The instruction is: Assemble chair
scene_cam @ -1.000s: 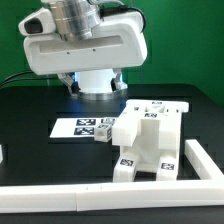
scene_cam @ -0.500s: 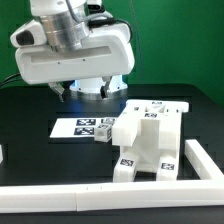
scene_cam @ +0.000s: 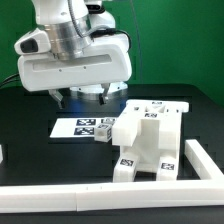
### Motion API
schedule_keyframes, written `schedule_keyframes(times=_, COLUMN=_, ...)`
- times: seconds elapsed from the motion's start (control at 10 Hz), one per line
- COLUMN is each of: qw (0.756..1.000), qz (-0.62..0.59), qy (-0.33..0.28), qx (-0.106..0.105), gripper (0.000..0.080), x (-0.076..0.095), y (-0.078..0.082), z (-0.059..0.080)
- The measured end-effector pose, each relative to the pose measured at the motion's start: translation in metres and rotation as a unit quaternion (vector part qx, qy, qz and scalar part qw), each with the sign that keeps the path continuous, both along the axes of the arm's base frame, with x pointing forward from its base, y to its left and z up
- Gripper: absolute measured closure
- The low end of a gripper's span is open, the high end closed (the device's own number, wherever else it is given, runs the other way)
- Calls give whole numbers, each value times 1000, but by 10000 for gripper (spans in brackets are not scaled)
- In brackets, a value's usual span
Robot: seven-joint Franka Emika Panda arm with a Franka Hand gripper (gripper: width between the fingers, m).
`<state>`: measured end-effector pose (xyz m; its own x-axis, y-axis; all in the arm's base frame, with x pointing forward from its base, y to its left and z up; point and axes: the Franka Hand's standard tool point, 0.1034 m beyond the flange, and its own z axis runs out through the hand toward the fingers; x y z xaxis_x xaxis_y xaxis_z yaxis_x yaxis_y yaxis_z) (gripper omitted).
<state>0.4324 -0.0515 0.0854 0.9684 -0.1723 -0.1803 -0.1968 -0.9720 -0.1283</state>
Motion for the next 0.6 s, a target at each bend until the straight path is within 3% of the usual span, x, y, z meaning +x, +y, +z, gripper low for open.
schedule_keyframes(times=0.2, qw=1000, qz=4, qy=-8, qx=-9, gripper=150, x=-13, y=7, z=-14)
schedule_keyframes(times=0.3, qw=999, qz=-36, qy=2, qx=1, gripper=150, x=-20, y=8, z=-21)
schedule_keyframes(times=0.6, qw=999, qz=-52, qy=13, qx=2, gripper=150, x=-22, y=9, z=-25)
